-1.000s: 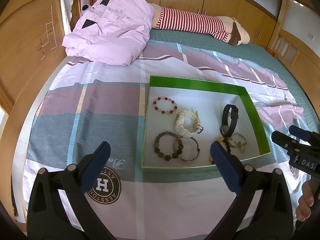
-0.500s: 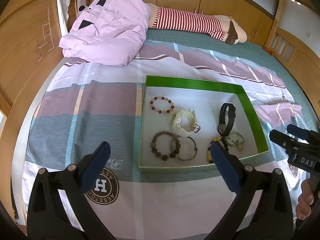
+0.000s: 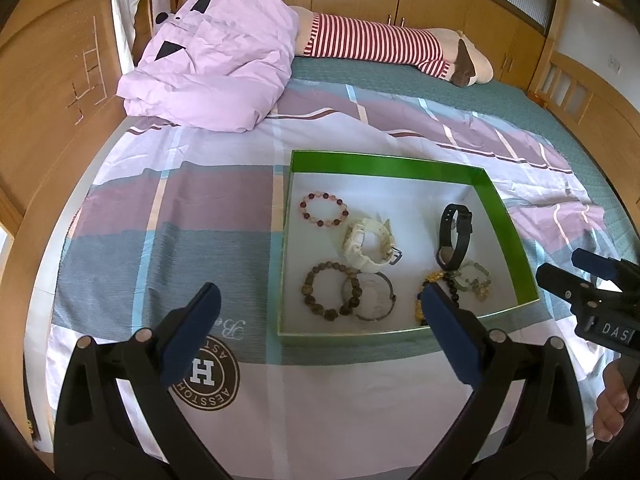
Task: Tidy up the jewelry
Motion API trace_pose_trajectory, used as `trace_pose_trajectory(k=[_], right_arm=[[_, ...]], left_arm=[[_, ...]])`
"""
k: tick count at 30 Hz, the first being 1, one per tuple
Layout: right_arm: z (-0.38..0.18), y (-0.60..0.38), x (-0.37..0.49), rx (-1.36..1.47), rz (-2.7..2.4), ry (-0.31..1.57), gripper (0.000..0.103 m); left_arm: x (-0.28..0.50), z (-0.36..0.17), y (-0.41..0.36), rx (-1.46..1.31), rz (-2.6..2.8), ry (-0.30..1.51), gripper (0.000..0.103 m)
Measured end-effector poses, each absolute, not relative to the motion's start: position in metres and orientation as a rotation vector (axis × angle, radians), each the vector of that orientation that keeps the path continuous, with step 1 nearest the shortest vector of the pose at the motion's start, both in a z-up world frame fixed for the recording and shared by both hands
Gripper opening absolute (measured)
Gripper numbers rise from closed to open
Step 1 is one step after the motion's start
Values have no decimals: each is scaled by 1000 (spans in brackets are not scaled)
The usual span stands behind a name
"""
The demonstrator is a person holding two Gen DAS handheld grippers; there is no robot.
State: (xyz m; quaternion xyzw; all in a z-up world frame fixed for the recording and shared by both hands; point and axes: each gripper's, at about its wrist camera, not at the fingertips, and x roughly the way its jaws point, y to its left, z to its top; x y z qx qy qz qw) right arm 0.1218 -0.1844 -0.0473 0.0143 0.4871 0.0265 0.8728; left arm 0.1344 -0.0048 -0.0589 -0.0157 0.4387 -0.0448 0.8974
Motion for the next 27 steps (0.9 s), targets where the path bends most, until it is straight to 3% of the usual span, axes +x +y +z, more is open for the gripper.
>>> trace_pose_trajectory(k=[27], right_arm=[[-46,-184,120,20,62,1014,83]], left_arm=[[134,-59,-8,-16,-94,896,101]])
